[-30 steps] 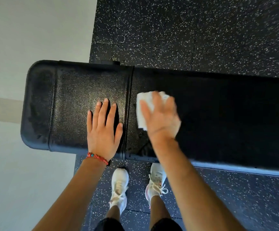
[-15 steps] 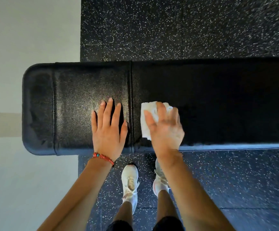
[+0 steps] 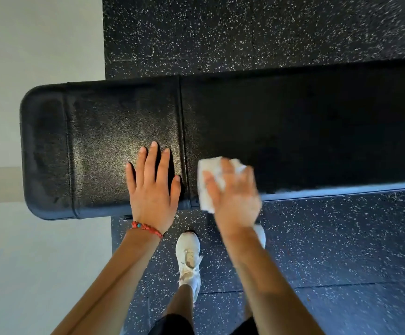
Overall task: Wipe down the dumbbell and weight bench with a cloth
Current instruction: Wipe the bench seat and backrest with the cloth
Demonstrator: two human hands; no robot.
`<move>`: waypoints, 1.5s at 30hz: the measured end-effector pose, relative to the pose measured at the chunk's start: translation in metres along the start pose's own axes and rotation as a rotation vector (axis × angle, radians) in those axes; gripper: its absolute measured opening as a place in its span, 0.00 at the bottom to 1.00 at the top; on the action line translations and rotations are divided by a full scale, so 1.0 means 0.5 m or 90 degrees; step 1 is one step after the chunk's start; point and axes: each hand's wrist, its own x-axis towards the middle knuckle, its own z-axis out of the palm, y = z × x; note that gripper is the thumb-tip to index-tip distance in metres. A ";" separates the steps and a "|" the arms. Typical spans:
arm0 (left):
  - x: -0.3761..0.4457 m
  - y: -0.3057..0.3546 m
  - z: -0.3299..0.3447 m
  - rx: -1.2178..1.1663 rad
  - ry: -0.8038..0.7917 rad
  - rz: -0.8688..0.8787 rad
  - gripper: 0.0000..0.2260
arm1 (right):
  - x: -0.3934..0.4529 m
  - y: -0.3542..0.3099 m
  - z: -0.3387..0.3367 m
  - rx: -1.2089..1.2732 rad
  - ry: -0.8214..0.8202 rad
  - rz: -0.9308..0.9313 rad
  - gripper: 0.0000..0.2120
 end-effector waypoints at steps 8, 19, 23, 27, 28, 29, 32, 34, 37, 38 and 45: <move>0.008 0.070 0.009 -0.012 0.014 -0.002 0.22 | 0.029 0.140 -0.021 -0.032 0.090 -0.055 0.16; 0.031 0.187 0.060 0.040 0.013 -0.015 0.23 | 0.175 0.182 -0.045 0.021 0.019 -0.013 0.18; 0.032 0.183 0.061 0.051 0.018 -0.011 0.23 | 0.301 0.139 -0.008 0.012 -0.014 0.014 0.21; 0.033 0.192 0.056 0.037 0.019 -0.024 0.23 | 0.235 0.153 -0.023 0.043 0.024 -0.005 0.19; 0.035 0.196 0.055 0.031 0.020 -0.032 0.23 | 0.198 0.161 -0.031 0.040 0.018 -0.027 0.19; 0.036 0.201 0.055 0.025 0.021 -0.040 0.23 | 0.165 0.169 -0.040 0.028 0.004 -0.051 0.19; 0.044 0.217 0.055 0.013 0.033 -0.040 0.23 | 0.151 0.185 -0.049 0.019 -0.011 -0.109 0.19; 0.057 0.229 0.058 0.012 0.044 -0.018 0.23 | 0.205 0.179 -0.038 0.024 0.009 -0.134 0.18; 0.079 0.240 0.067 0.002 0.051 -0.028 0.23 | 0.312 0.153 -0.019 0.043 0.027 -0.086 0.17; 0.084 0.243 0.070 0.002 0.046 -0.036 0.23 | 0.332 0.148 -0.015 0.053 0.020 -0.071 0.16; 0.087 0.255 0.070 0.015 0.052 -0.057 0.23 | 0.334 0.202 -0.032 0.059 0.007 -0.122 0.18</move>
